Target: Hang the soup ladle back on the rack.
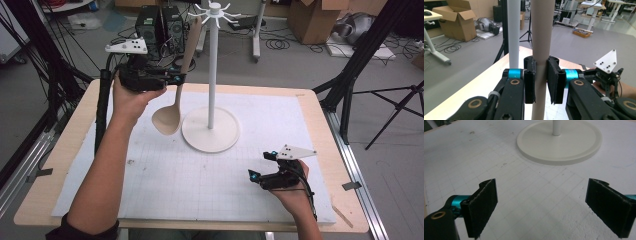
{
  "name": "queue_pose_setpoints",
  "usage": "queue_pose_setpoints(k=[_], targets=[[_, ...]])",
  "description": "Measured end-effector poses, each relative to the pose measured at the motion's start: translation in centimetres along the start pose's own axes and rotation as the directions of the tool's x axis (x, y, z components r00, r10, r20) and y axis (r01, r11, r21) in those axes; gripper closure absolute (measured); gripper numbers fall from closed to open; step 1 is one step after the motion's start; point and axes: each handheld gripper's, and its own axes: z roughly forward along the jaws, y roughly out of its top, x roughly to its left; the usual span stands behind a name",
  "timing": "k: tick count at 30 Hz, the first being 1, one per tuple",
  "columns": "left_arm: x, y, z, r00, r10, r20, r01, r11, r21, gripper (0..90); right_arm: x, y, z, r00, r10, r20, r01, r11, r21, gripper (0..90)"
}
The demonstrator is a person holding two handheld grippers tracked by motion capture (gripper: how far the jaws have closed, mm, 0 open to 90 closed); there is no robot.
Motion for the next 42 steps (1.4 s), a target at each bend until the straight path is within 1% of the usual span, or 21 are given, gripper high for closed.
queue_pose_setpoints(k=[4, 6, 10, 11, 13, 17, 20, 23, 25, 26, 28, 30, 31, 32, 33, 35, 37, 38, 40, 42], targets=[[0.2, -0.1, 0.2, 1.0000, -0.002, 0.002, 0.002, 1.0000, 0.009, 77.4, 0.0, 0.0, 0.2, 1.0000, -0.007, 0.001, 0.006, 1.000, 0.006, 9.7], [0.3, -0.1, 0.3, 1.0000, -0.009, -0.001, 0.009, 0.9999, 0.011, 77.3, 0.1, 0.0, 0.2, 1.0000, -0.001, -0.002, 0.001, 1.000, 0.008, 9.7], [0.5, -0.2, 0.7, 0.9997, -0.024, -0.001, 0.024, 0.9996, 0.015, 77.4, 0.0, 0.0, 0.1, 1.0000, -0.004, -0.001, 0.004, 1.000, 0.006, 9.7], [0.5, -0.2, 0.7, 0.9998, -0.019, -0.003, 0.019, 0.9996, 0.022, 77.3, 0.1, 0.0, 0.1, 1.0000, -0.001, 0.000, 0.001, 1.000, 0.008, 9.7], [0.6, -0.2, 0.9, 0.9997, -0.024, -0.002, 0.024, 0.9994, 0.026, 77.3, 0.0, 0.0, 0.1, 1.0000, -0.003, -0.001, 0.003, 1.000, 0.007, 9.7], [0.6, -0.1, 1.1, 0.9997, -0.021, -0.009, 0.021, 0.9990, 0.039, 77.2, 0.0, 0.0, 0.2, 1.0000, -0.003, -0.001, 0.003, 1.000, 0.007, 9.7], [0.6, -0.1, 1.3, 0.9994, -0.027, -0.023, 0.028, 0.9984, 0.050, 76.8, 0.0, 0.0, 0.2, 1.0000, -0.005, -0.001, 0.005, 1.000, 0.008, 9.7], [0.6, -0.2, 1.3, 0.9992, -0.035, -0.020, 0.036, 0.9981, 0.051, 75.5, 0.0, 0.0, 0.1, 1.0000, -0.001, -0.001, 0.001, 1.000, 0.009, 9.7], [0.6, -0.1, 1.2, 0.9993, -0.032, -0.017, 0.033, 0.9983, 0.047, 71.6, 0.0, 0.0, 0.1, 1.0000, -0.002, 0.000, 0.002, 1.000, 0.009, 9.7], [0.5, -0.1, 1.1, 0.9991, -0.038, -0.019, 0.039, 0.9983, 0.043, 69.0, 0.1, 0.0, 0.1, 1.0000, -0.003, -0.001, 0.003, 1.000, 0.010, 9.7], [0.5, -0.1, 0.8, 0.9994, -0.027, -0.020, 0.028, 0.9986, 0.046, 66.6, 0.1, 0.0, 0.2, 1.0000, -0.005, -0.002, 0.005, 1.000, 0.011, 9.7], [0.5, -0.2, 0.5, 0.9992, -0.033, -0.023, 0.034, 0.9986, 0.041, 63.8, 0.1, 0.0, 0.2, 1.0000, -0.001, -0.001, 0.001, 1.000, 0.010, 9.7], [0.6, -0.2, 0.3, 0.9992, -0.029, -0.026, 0.030, 0.9984, 0.047, 61.6, 0.1, 0.0, 0.2, 1.0000, -0.001, -0.002, 0.001, 1.000, 0.010, 9.7], [0.6, -0.4, 0.2, 0.9987, -0.046, -0.021, 0.046, 0.9978, 0.046, 59.6, 0.1, 0.0, 0.2, 1.0000, 0.000, -0.002, 0.001, 1.000, 0.011, 9.7], [0.7, -0.5, 0.1, 0.9985, -0.055, -0.003, 0.056, 0.9970, 0.055, 58.4, 0.1, 0.0, 0.2, 1.0000, 0.001, -0.001, -0.001, 1.000, 0.011, 9.7], [0.7, -0.9, -0.2, 0.9981, -0.061, 0.004, 0.061, 0.9967, 0.053, 57.8, 0.1, 0.0, 0.2, 1.0000, -0.004, 0.001, 0.003, 1.000, 0.010, 9.7], [0.7, -1.3, -0.3, 0.9976, -0.067, 0.015, 0.066, 0.9957, 0.065, 56.4, 0.0, 0.0, 0.1, 1.0000, -0.004, 0.003, 0.004, 1.000, 0.010, 9.7], [0.7, -1.5, -0.4, 0.9980, -0.062, 0.013, 0.061, 0.9952, 0.076, 55.1, 0.0, 0.0, 0.1, 1.0000, -0.001, 0.002, 0.001, 1.000, 0.009, 9.7], [0.6, -1.8, -0.6, 0.9978, -0.062, 0.023, 0.060, 0.9941, 0.090, 52.4, 0.0, 0.0, 0.0, 1.0000, -0.004, 0.004, 0.004, 1.000, 0.008, 9.7], [0.5, -2.0, -0.8, 0.9970, -0.072, 0.027, 0.069, 0.9928, 0.097, 48.8, 0.0, 0.0, 0.0, 1.0000, -0.005, 0.005, 0.005, 1.000, 0.007, 9.7]])
